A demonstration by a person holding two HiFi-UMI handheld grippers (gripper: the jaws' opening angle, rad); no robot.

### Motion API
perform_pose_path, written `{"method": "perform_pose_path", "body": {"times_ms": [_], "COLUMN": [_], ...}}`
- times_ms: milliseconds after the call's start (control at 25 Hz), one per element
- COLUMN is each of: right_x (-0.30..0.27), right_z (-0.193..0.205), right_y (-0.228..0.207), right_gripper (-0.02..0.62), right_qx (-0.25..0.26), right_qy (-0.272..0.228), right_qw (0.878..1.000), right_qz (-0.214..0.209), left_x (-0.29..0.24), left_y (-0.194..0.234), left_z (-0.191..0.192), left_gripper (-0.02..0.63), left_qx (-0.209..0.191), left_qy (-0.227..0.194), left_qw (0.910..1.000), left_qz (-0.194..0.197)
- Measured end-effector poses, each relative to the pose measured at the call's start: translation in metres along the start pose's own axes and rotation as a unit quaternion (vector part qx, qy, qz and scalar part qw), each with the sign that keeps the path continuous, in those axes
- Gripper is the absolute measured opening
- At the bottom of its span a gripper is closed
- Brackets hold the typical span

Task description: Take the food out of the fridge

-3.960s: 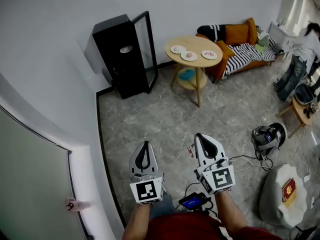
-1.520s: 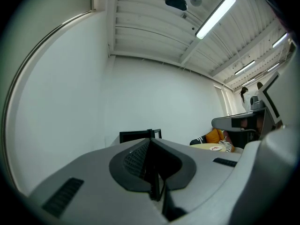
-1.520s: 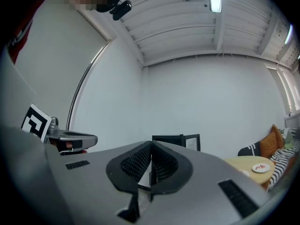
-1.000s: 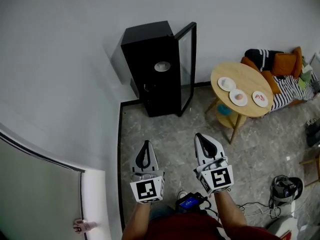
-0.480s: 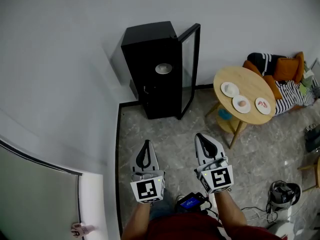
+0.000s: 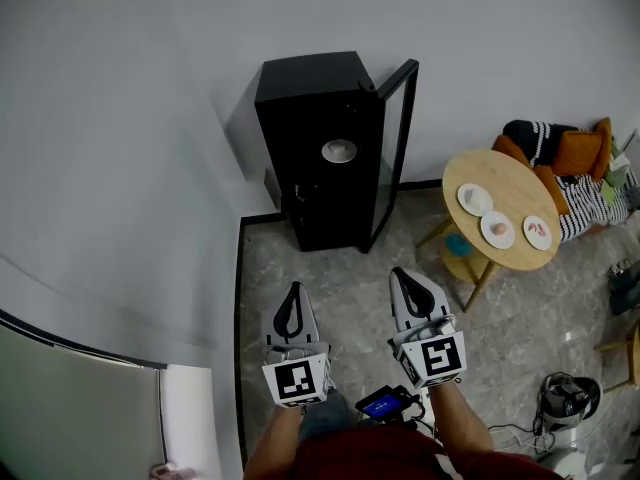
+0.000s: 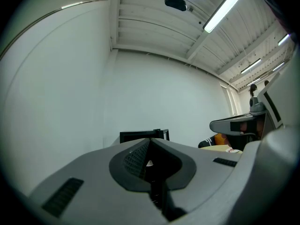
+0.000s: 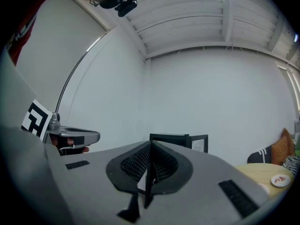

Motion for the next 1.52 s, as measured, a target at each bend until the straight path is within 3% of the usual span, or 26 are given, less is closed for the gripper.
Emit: {"method": "perform_pose_path", "body": {"times_ms": [840, 1240, 1520], "right_x": [-0.124, -0.150, -0.183], "right_z": [-0.007, -0.005, 0.005], "right_y": [0.055, 0.048, 0.024], "right_gripper": [0.022, 0.023, 0.023], "right_qx": [0.017, 0.033, 0.012], "right_qy": [-0.005, -0.007, -0.004], "right_qw": [0.999, 0.998, 0.998], "right_qz": [0.038, 0.050, 0.054], "left_x": [-0.080, -0.106, -0.141], "left_y": [0.122, 0.142, 0.141], "left_z": [0.021, 0.029, 0.039], "left_gripper": [0.014, 0.014, 0.014], "left_qx": [0.009, 0.012, 0.006], "left_qy": [-0.007, -0.009, 0.000], "left_qw": [0.9992, 0.9990, 0.9991], "left_qz": [0.038, 0.043, 0.041]}}
Point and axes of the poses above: the fingertips, and each gripper's own axes: x backward along the fingers, y to its left, z out of its underside, the point moved 8 cm from there along x, backward along the fingers, and after that the axes turned 7 degrees about -x, right-handed, at the moved point
